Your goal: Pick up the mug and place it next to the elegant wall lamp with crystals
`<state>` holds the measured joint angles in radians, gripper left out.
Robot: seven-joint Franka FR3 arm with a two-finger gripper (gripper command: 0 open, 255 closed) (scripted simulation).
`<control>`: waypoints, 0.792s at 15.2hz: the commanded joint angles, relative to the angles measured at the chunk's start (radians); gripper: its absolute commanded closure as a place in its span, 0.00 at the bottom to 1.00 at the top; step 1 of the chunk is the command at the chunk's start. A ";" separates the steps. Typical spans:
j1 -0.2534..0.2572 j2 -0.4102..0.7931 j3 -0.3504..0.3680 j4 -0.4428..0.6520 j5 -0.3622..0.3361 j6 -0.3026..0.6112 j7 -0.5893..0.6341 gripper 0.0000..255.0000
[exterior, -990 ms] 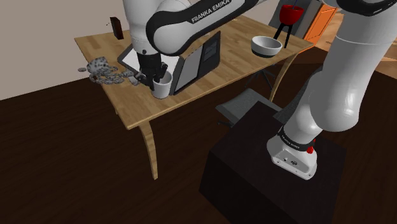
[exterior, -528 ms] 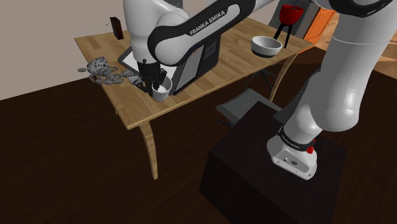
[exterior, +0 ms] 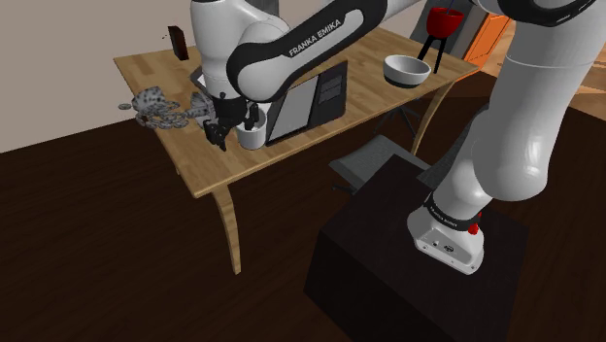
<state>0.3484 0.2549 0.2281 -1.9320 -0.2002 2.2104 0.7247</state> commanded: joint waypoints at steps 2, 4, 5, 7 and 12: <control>-0.002 0.004 -0.003 -0.003 -0.001 0.000 0.001 0.00; -0.001 -0.017 0.002 0.007 0.007 -0.030 -0.002 0.00; -0.001 -0.032 0.005 0.021 0.014 -0.059 -0.007 0.00; 0.000 -0.058 0.010 0.049 0.026 -0.111 -0.014 0.00; 0.000 -0.058 0.009 0.049 0.026 -0.111 -0.014 0.00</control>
<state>0.3488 0.1971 0.2375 -1.8836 -0.1745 2.1000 0.7107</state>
